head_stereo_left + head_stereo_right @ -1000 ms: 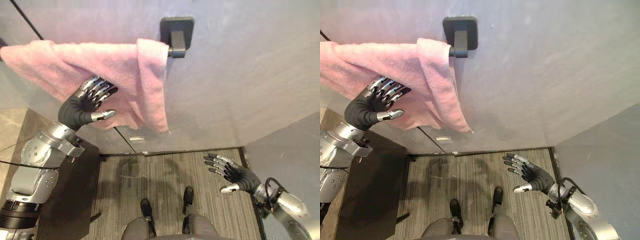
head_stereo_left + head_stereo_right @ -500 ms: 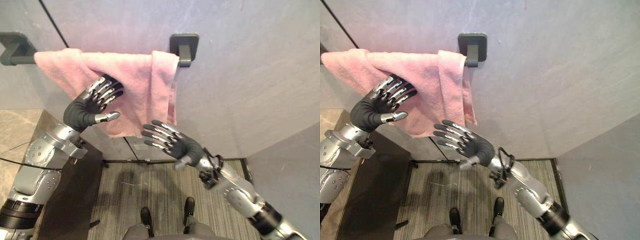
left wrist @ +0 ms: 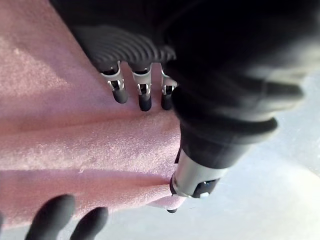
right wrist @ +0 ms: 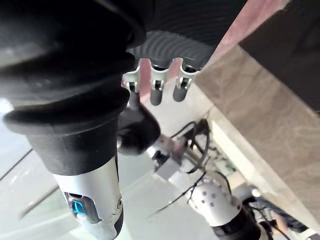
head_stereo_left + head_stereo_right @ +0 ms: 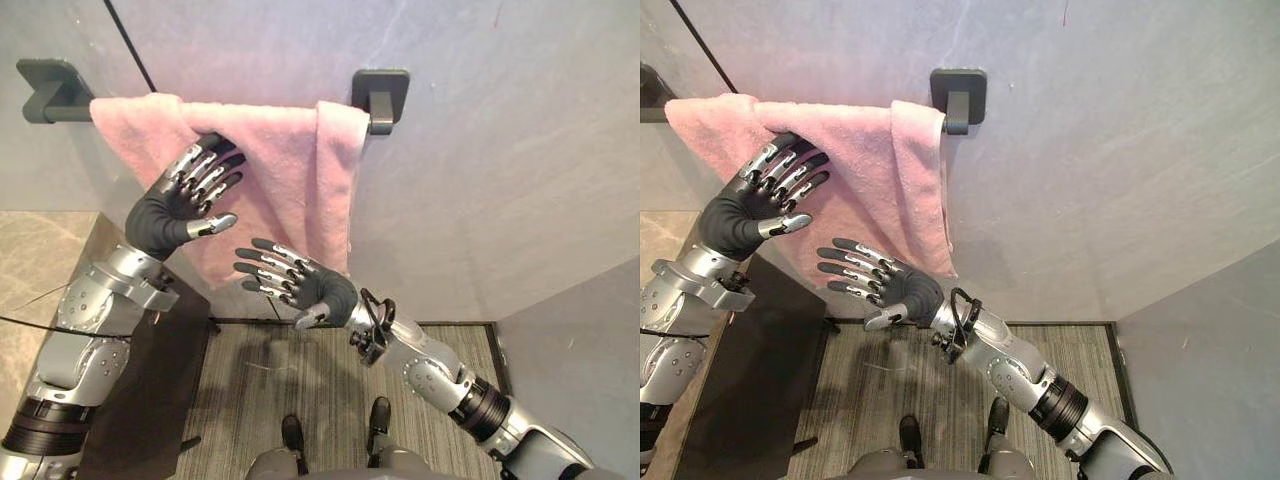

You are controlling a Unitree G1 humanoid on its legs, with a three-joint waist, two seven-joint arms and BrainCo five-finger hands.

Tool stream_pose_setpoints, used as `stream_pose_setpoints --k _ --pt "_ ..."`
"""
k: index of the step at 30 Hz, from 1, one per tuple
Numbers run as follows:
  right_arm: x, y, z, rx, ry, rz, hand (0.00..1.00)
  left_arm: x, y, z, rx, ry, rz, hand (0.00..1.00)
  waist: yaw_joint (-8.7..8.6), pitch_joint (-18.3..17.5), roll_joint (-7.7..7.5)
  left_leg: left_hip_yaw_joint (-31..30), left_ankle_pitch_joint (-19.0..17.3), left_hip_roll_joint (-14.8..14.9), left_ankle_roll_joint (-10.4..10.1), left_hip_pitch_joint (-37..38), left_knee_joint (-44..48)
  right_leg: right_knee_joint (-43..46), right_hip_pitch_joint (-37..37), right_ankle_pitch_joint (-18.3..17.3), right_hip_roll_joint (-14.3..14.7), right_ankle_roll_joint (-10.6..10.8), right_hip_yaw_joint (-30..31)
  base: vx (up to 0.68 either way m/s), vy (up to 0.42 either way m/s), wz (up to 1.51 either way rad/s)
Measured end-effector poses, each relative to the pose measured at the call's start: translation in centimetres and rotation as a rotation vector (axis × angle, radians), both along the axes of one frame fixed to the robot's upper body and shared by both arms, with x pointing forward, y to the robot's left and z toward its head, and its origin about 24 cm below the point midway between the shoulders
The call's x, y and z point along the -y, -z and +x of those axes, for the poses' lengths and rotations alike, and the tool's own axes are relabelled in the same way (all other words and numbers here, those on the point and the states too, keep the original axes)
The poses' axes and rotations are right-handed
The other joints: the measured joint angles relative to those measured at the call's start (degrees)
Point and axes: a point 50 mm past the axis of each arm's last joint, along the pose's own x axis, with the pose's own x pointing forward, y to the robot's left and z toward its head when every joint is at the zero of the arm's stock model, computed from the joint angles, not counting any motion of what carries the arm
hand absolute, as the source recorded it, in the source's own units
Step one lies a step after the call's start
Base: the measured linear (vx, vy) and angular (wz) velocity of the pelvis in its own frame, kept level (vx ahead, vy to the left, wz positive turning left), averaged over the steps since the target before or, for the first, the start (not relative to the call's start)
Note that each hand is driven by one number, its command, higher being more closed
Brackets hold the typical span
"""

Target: Organize washtable

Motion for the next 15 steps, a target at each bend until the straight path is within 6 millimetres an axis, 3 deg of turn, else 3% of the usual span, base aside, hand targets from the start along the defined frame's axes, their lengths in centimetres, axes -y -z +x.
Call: stream_pose_setpoints --k 6,11,15 --pt "2.2 -2.9 5.6 0.144 0.263 -0.095 0.00 0.2 -0.6 0.0 0.017 0.018 0.030 0.00 0.32 0.8 1.03 -1.2 0.9 -0.6 0.3 -0.8 -1.1 0.0 -0.6 0.0 -0.3 0.0 -1.3 0.04 0.019 0.12" --pt "3.3 -5.6 8.6 0.175 0.411 -0.063 0.00 1.3 -2.3 0.3 0.040 0.098 0.162 0.00 1.74 3.0 1.70 -1.5 1.6 -0.5 0.2 -1.0 -2.2 0.0 -1.1 0.0 -0.1 0.0 -1.4 0.06 0.011 0.02" --pt "2.5 -6.2 8.7 0.182 0.401 -0.047 0.00 1.9 -2.7 0.4 0.029 0.147 0.240 0.00 1.91 4.0 2.32 -1.3 1.6 -0.3 0.2 -0.9 -2.3 0.0 -1.2 0.0 -0.1 0.0 -1.4 0.06 0.012 0.00"
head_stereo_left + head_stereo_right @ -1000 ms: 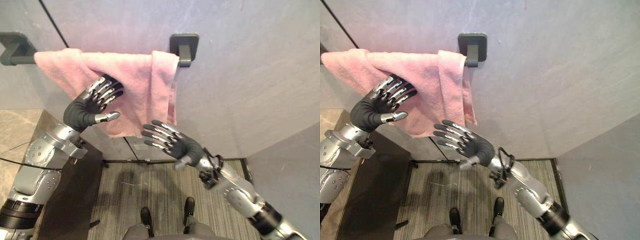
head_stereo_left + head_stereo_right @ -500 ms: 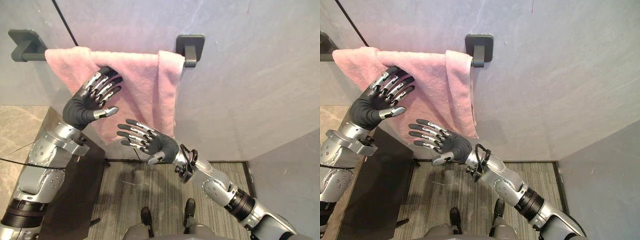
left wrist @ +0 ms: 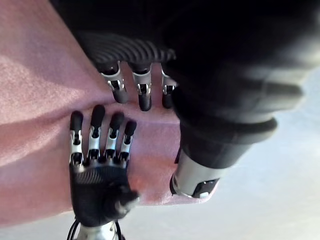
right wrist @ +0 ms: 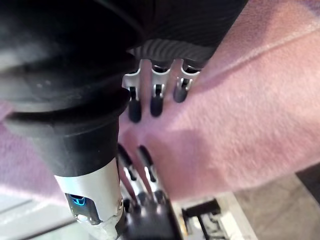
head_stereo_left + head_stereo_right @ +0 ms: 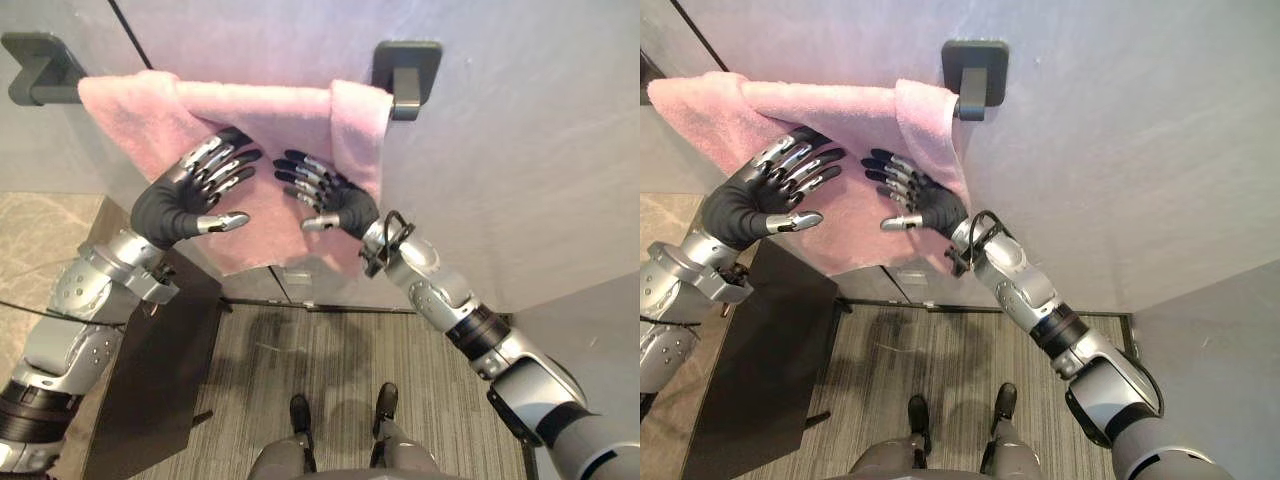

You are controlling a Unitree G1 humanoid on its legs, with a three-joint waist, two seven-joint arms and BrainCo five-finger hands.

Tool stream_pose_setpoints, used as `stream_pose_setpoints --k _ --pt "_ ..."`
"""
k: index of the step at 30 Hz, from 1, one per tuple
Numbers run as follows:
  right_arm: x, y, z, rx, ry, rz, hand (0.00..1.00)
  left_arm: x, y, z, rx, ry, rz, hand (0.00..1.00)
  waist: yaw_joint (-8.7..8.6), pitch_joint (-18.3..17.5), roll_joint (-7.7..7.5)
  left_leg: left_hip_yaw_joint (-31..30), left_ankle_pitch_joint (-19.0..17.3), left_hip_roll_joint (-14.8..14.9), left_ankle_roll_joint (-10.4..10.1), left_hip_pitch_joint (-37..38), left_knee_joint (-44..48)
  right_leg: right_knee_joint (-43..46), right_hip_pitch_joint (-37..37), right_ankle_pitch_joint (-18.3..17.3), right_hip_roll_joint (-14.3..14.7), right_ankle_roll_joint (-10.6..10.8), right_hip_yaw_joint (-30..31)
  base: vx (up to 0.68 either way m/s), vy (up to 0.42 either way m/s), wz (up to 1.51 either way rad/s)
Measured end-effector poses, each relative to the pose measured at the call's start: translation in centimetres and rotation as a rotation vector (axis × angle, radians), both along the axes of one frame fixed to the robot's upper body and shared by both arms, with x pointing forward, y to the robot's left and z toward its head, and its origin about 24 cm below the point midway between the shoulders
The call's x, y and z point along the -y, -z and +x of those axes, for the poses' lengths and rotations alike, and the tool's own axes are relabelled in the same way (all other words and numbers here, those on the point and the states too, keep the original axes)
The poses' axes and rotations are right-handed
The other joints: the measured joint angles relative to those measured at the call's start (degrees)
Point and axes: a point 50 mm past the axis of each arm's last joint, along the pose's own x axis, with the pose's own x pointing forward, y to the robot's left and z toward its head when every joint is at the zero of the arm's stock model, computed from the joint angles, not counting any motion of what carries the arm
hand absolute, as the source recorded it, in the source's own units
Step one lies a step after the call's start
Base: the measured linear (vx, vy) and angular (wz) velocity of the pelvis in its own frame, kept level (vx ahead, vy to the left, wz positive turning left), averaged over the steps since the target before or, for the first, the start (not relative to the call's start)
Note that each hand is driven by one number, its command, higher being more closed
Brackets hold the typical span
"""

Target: Organize washtable

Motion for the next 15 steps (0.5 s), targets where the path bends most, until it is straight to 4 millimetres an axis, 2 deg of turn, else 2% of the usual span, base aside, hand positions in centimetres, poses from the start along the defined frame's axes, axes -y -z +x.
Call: stream_pose_setpoints --k 7,15 --pt "0.2 -0.8 0.2 0.011 0.019 0.027 0.00 1.1 -0.6 0.5 0.010 0.040 0.080 0.00 1.40 1.4 0.35 1.1 0.0 0.3 -0.1 -0.1 -0.1 0.0 -0.1 0.1 0.0 -0.1 0.0 0.02 0.007 0.00" --pt "0.0 -1.7 0.1 0.034 0.018 0.038 0.00 1.0 -1.6 1.2 0.085 -0.005 0.135 0.00 1.58 1.5 0.48 1.7 0.5 0.9 -0.8 -1.2 -0.2 0.0 -1.2 0.2 0.2 -0.2 -0.1 0.03 0.003 0.01"
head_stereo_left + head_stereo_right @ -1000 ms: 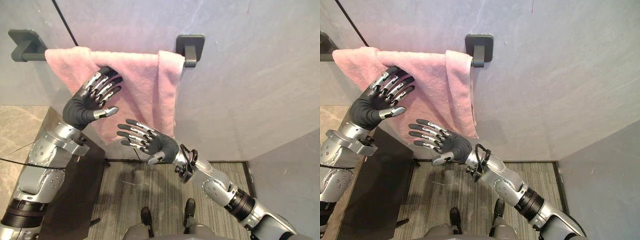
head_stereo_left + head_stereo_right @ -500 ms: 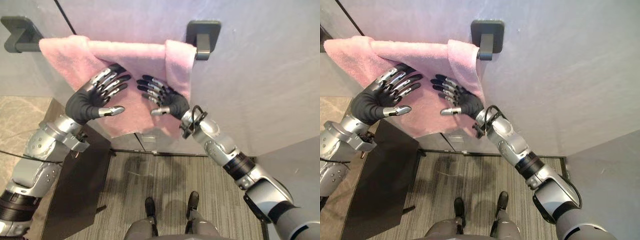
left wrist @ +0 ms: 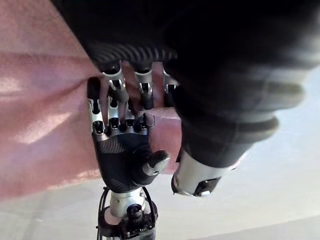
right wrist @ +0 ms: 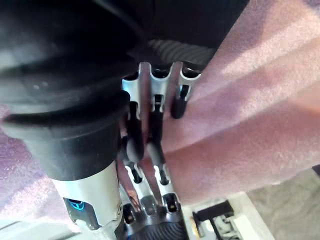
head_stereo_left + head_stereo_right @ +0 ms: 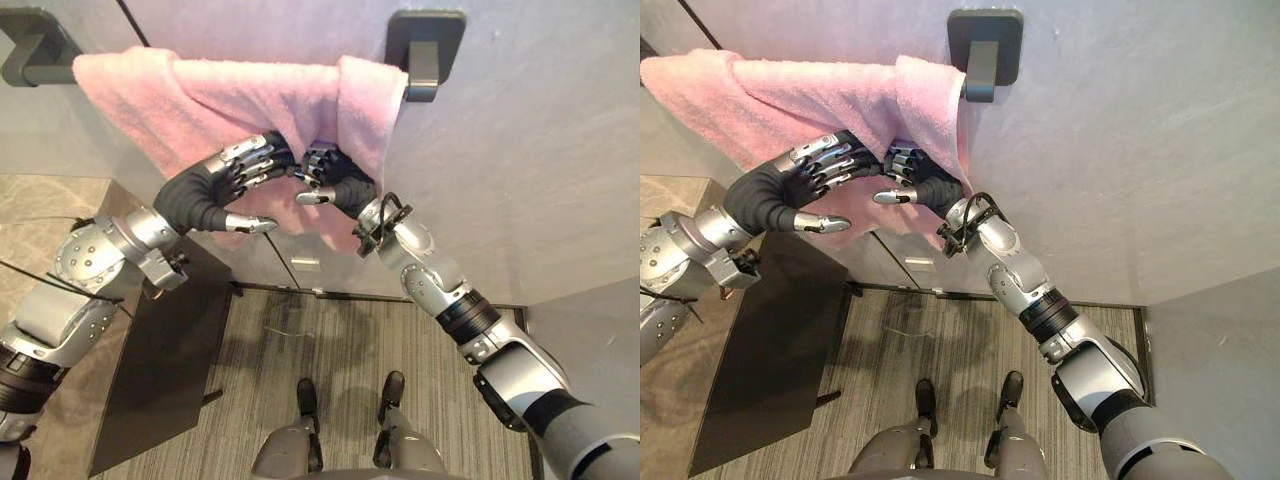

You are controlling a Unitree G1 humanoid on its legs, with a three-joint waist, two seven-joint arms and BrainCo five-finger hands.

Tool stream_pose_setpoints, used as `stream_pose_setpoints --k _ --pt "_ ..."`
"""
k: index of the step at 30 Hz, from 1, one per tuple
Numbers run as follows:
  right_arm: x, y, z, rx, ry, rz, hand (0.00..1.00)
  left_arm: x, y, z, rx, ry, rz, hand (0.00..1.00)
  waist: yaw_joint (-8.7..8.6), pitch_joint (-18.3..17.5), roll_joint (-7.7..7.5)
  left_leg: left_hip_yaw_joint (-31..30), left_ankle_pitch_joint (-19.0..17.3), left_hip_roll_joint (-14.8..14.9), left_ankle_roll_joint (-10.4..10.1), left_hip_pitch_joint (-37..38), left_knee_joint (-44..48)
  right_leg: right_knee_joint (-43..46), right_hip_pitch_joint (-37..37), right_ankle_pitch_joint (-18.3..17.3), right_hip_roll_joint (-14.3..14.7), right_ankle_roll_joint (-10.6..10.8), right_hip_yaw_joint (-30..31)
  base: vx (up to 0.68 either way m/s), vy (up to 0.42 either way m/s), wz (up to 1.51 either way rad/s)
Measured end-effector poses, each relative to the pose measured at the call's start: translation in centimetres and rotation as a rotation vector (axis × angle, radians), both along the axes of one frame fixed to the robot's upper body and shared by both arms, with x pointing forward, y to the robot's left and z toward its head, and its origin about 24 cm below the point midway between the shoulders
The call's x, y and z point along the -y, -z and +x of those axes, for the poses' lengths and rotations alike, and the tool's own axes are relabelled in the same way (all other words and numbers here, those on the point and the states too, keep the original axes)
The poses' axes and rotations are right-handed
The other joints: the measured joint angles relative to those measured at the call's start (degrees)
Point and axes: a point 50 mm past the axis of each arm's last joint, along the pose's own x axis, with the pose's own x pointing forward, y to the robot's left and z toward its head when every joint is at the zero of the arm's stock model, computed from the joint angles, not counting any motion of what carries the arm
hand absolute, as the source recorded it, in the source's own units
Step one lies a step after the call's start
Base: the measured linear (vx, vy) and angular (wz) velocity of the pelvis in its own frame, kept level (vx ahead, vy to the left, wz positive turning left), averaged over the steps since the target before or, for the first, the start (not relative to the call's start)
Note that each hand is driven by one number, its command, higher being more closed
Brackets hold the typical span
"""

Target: Organize washtable

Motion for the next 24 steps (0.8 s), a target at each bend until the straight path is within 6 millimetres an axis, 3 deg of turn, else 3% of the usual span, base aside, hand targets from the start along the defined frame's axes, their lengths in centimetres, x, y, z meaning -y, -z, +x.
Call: stream_pose_setpoints --k 7,18,24 --pt "0.6 -0.6 -0.6 0.041 -0.011 -0.020 0.00 -1.5 -0.5 0.2 0.043 -0.074 0.014 0.00 -0.05 0.1 0.00 0.0 0.0 0.0 0.0 -0.1 0.1 0.0 0.0 0.0 0.0 0.0 0.1 0.07 0.016 0.00" --pt "4.9 0.0 -0.4 0.084 0.048 -0.116 0.00 -9.0 -0.9 0.4 0.046 -0.406 0.022 0.00 0.19 1.4 -0.15 -1.4 0.0 0.0 0.0 -0.9 1.6 0.0 0.0 0.0 -0.1 0.0 0.6 0.05 0.012 0.02" --pt "6.7 0.0 -0.3 0.097 0.099 -0.133 0.00 -10.3 -1.1 0.4 0.047 -0.461 0.017 0.00 1.10 2.1 -0.35 -2.3 -0.1 -0.1 0.1 -1.4 2.0 0.0 0.0 0.0 0.0 0.0 0.4 0.02 0.008 0.03"
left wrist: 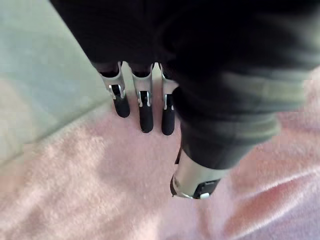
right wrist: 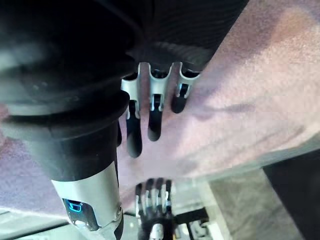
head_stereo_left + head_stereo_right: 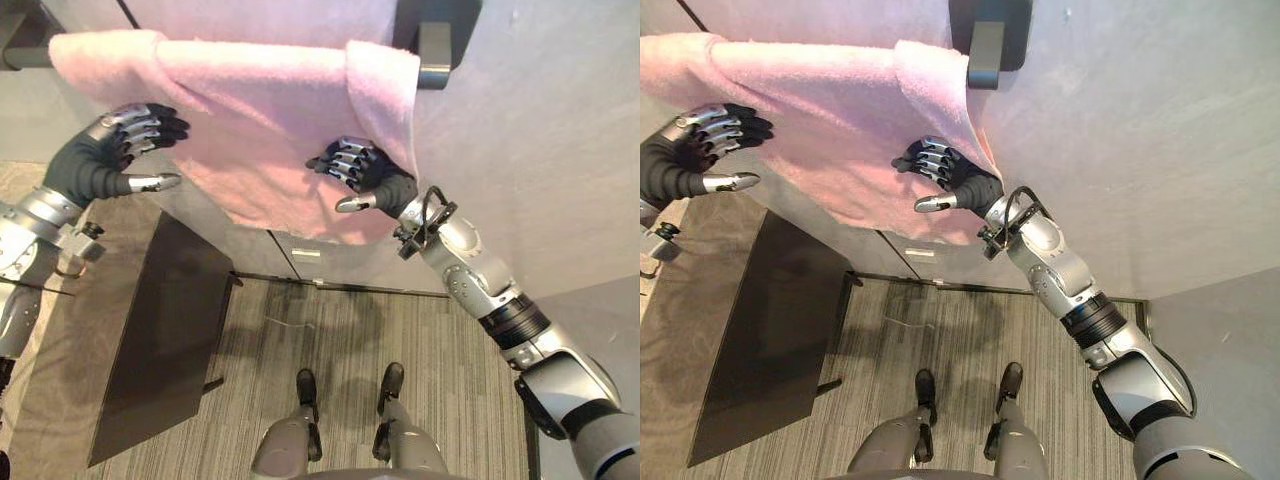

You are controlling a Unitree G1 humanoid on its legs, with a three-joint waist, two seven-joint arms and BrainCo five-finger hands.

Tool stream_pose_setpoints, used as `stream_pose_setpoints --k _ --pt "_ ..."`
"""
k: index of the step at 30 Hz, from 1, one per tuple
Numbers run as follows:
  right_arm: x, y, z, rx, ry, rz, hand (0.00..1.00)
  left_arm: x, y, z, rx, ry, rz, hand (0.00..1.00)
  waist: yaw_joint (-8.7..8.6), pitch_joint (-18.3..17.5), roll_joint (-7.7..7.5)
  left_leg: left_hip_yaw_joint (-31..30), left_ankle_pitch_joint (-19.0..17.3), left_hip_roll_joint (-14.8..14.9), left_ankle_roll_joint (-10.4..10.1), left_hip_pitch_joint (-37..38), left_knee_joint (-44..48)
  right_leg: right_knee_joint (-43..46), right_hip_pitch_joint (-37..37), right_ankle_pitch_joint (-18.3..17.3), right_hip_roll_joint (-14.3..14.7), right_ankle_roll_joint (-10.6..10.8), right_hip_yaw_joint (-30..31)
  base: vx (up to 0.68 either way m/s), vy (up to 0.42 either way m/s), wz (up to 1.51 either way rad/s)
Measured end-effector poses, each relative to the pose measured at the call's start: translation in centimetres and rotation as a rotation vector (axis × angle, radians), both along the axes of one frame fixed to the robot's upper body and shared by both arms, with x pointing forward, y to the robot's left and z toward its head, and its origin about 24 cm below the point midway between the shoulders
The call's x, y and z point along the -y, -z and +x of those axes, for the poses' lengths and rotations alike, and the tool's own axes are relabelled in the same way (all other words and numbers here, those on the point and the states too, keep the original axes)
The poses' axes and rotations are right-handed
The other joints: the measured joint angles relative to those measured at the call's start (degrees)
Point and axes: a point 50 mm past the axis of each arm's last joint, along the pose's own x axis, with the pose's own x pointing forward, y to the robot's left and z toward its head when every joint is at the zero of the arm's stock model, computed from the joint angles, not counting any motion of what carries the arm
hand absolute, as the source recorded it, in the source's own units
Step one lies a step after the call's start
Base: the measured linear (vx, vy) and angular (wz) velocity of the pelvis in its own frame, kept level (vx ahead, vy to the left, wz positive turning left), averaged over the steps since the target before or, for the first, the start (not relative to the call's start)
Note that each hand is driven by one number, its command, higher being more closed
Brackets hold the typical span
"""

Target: Organize washtable

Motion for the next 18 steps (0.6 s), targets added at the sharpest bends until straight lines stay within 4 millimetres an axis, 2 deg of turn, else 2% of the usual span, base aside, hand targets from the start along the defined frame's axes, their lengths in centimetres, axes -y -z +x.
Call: stream_pose_setpoints --k 8,14,18 --pt "0.5 -0.5 -0.4 0.035 -0.002 0.014 0.00 0.0 0.0 0.0 0.002 -0.001 -0.001 0.00 0.09 1.1 -1.35 0.0 0.1 -0.3 0.0 -0.8 0.4 0.0 -0.8 0.3 0.0 -0.1 0.3 0.04 0.015 -0.01" --pt "0.5 -0.3 -0.4 0.030 -0.006 0.012 0.00 -0.3 0.4 -0.4 -0.011 -0.010 -0.004 0.00 -0.01 1.1 -1.45 0.1 0.1 -0.2 0.0 -0.8 0.7 0.0 -0.7 0.3 0.1 -0.2 0.5 0.05 0.012 -0.02" --pt "2.1 1.8 -0.7 -0.017 0.059 -0.002 0.00 -0.3 2.6 -1.3 -0.035 -0.010 -0.078 0.00 0.08 1.1 -1.45 0.0 0.0 -0.3 0.0 0.3 0.4 0.0 0.4 0.3 0.3 -0.2 0.4 0.06 0.017 0.01"
